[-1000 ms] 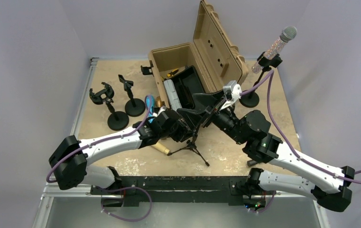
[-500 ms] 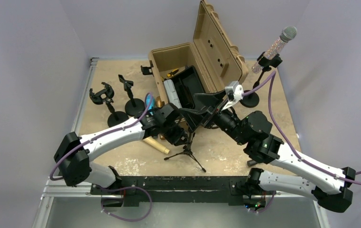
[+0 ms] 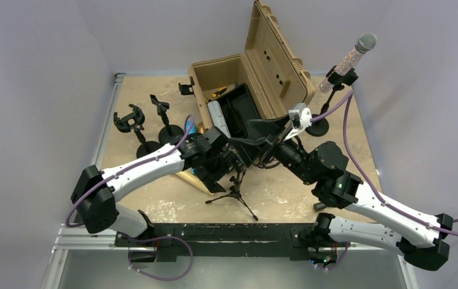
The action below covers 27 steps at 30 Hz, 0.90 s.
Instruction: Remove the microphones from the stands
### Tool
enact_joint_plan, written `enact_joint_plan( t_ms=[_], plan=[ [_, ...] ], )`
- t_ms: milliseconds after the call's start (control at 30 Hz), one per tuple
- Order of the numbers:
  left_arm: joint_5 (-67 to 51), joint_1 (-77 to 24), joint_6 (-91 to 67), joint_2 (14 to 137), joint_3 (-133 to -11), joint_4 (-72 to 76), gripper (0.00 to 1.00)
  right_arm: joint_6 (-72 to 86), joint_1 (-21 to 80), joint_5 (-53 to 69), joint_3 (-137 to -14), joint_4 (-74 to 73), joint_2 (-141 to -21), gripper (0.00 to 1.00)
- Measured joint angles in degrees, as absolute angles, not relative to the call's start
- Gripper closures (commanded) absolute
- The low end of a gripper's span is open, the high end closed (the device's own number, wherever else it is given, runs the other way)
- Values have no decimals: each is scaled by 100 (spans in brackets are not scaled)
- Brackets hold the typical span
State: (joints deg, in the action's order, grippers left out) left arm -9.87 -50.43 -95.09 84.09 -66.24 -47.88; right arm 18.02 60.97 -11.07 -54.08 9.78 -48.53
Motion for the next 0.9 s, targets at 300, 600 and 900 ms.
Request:
enact_joint_plan(
  t_ms=[300,600,900],
  plan=[
    [-508,-4661,-8914,6744,-5269,-4248,0,1776,6097,-1146,-5581,819,-4965,3],
    [1096,-4200,-6866,4141,-4845,-4071,0,1774,6097,-1428,-5754,805,-5214,3],
    [1256,-4195,-4051,4198,-6147,-3114,1,1789,6080,-3140,-6928,519,-5476,1]
  ],
)
